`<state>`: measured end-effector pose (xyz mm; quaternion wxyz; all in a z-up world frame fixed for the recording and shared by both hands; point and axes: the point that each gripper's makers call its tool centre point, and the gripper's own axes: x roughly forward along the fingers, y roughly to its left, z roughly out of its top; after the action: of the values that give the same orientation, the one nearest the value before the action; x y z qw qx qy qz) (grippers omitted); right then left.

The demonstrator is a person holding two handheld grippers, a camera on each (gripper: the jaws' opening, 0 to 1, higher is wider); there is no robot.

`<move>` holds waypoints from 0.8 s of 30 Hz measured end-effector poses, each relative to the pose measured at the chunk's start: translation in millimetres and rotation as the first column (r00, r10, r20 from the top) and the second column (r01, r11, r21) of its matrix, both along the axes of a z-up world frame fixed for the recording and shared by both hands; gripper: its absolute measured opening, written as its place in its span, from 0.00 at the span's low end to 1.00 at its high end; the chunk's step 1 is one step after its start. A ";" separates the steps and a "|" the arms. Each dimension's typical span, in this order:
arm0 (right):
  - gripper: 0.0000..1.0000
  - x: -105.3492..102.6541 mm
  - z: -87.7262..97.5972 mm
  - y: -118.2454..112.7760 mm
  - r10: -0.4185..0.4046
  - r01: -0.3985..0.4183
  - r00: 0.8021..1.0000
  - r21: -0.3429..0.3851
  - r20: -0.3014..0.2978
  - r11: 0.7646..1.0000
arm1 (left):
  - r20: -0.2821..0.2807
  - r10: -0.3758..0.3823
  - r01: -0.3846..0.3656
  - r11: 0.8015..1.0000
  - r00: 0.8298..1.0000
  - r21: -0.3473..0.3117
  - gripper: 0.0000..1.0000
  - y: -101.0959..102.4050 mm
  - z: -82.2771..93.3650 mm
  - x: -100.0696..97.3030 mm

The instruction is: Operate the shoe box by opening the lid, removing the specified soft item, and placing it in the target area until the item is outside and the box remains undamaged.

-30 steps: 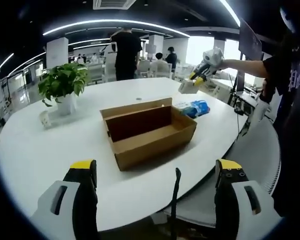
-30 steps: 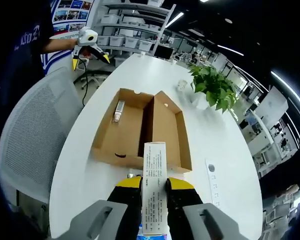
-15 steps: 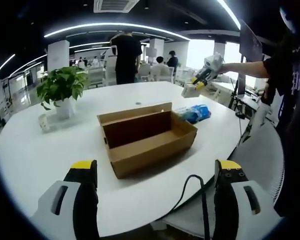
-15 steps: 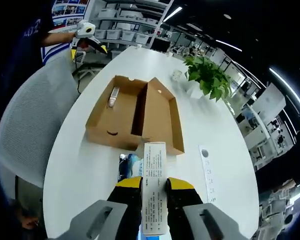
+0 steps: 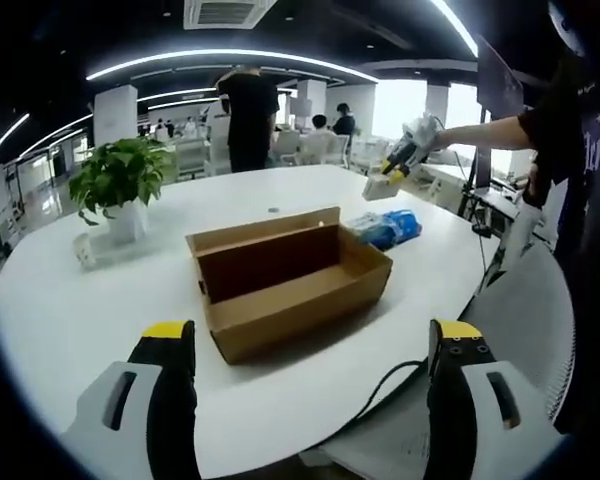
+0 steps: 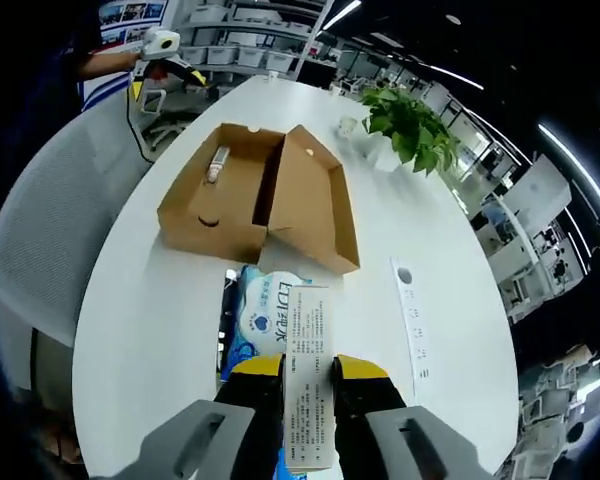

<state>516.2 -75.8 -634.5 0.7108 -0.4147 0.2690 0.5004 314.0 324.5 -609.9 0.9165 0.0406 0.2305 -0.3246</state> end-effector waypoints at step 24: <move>0.14 29.2 -59.3 -56.1 -0.040 0.037 0.999 -0.078 -0.033 0.996 | 0.038 0.020 -0.020 1.000 0.999 0.003 0.94 -23.1 4.6 9.4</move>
<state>545.4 -131.8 -693.9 0.6991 -0.4279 0.3080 0.4829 323.3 301.4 -605.3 0.9237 0.0462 0.2142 -0.3143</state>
